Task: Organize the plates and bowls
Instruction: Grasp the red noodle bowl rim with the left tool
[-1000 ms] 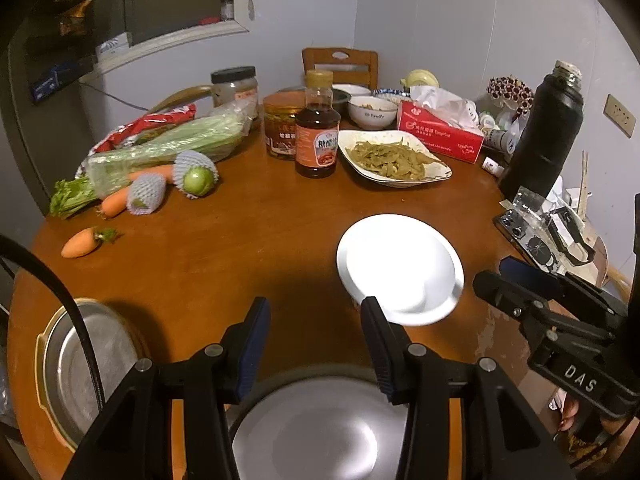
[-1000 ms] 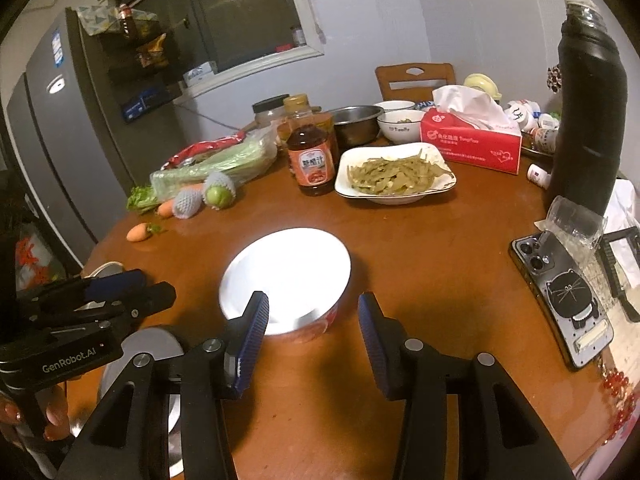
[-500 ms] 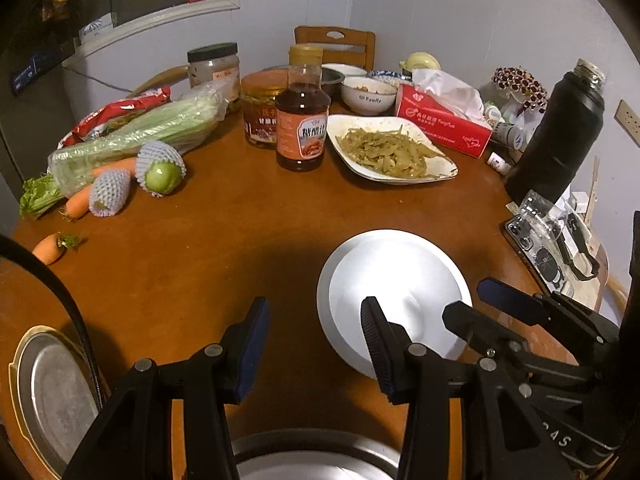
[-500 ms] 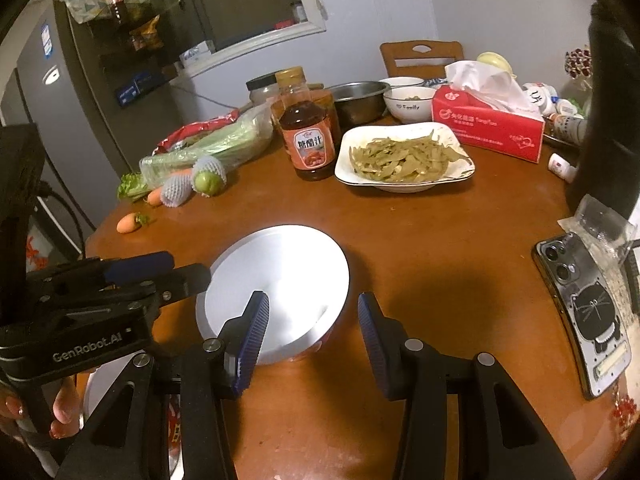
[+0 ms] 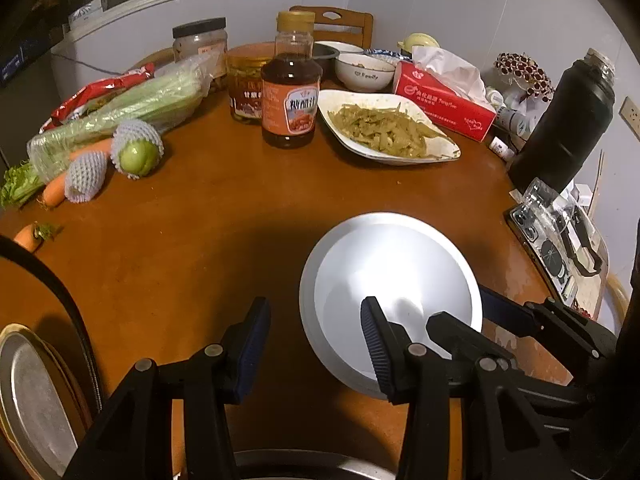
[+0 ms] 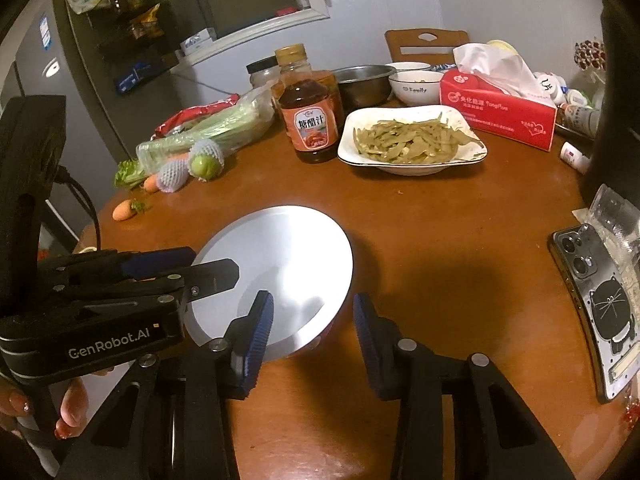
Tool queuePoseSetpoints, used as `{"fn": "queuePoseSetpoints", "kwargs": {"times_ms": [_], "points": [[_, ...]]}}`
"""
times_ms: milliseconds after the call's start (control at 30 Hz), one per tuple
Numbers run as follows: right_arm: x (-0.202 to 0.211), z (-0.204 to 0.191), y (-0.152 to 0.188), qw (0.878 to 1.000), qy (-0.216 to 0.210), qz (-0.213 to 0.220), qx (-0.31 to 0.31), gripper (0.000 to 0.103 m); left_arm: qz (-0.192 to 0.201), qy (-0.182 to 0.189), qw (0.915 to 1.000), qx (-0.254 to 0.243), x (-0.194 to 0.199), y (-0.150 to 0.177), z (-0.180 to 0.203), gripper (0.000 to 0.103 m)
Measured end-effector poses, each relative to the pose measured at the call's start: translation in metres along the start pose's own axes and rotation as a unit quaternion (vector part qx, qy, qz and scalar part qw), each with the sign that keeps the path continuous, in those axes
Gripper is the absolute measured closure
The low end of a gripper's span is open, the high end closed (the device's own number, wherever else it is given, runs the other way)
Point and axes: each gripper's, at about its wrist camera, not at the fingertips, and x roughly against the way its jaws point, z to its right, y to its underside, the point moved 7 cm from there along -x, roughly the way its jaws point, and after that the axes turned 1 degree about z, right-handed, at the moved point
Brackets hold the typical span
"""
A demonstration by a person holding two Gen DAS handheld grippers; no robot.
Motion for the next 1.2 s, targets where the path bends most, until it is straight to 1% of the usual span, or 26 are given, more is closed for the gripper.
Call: {"fn": "queuePoseSetpoints", "kwargs": {"times_ms": [67, 167, 267, 367, 633, 900, 1200], "points": [[0.001, -0.001, 0.001, 1.000, 0.003, 0.002, 0.006, 0.062, -0.002, 0.004, 1.0000, 0.001, -0.002, 0.001, 0.001, 0.056], [0.003, -0.004, 0.000, 1.000, 0.002, 0.005, 0.014, 0.067, -0.007, 0.017, 0.9998, 0.003, -0.004, 0.002, 0.004, 0.064], [0.005, -0.006, 0.000, 1.000, 0.004, 0.008, 0.019, 0.069, -0.006, 0.022, 0.9997, 0.003, -0.002, 0.004, 0.007, 0.069], [0.008, -0.008, -0.001, 1.000, 0.006, 0.011, 0.021, 0.071, -0.001, 0.020, 0.9998, 0.004, 0.002, 0.004, 0.007, 0.069], [0.017, -0.015, -0.004, 0.999, 0.003, 0.022, 0.027, 0.071, 0.016, 0.022, 0.9996, 0.008, 0.018, 0.004, 0.005, 0.069], [0.036, -0.034, -0.011, 0.998, -0.002, 0.043, 0.048, 0.071, 0.045, 0.013, 0.9988, 0.014, 0.049, 0.004, -0.002, 0.069], [0.058, -0.058, -0.012, 0.996, -0.014, 0.064, 0.067, 0.071, 0.072, 0.000, 0.9972, 0.019, 0.083, 0.012, -0.010, 0.069]]}}
